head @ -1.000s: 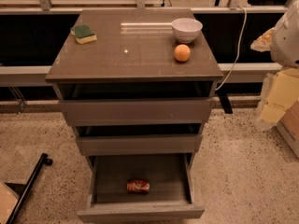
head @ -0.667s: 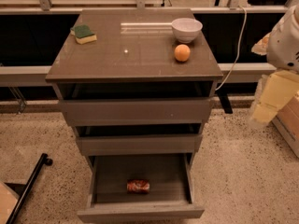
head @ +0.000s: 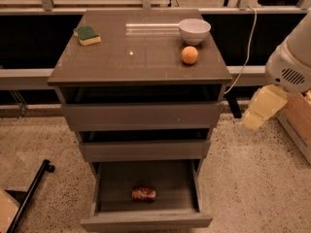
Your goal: Pick coke can from bottom drawer and place on counter
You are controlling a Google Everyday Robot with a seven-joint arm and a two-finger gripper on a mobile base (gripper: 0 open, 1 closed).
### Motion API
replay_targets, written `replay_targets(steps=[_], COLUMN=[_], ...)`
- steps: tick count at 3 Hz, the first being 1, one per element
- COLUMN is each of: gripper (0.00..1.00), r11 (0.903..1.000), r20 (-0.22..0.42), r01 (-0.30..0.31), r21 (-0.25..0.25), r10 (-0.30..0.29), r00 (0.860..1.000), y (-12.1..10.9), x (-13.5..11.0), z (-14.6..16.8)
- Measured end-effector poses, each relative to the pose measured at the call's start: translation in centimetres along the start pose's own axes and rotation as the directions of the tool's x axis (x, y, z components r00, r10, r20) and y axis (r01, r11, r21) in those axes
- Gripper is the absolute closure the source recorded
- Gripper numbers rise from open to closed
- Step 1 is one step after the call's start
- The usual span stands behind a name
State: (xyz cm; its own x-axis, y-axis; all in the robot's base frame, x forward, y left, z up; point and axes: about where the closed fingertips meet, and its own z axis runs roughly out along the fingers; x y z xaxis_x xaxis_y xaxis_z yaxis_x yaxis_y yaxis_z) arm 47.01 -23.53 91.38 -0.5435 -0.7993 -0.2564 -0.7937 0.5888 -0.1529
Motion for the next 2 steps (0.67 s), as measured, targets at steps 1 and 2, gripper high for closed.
replay_targets(steps=[1,2], gripper=[0.00,0.00], r11=[0.9997,0.9999], r20=[-0.001,-0.051], r01=[-0.024,0.005], r21=[-0.001,0.010], r10=[0.024,-0.004], r00=[1.000,0.999], y=[-0.04,0.36], x=[-0.01,0.28], z=[0.26,0.80])
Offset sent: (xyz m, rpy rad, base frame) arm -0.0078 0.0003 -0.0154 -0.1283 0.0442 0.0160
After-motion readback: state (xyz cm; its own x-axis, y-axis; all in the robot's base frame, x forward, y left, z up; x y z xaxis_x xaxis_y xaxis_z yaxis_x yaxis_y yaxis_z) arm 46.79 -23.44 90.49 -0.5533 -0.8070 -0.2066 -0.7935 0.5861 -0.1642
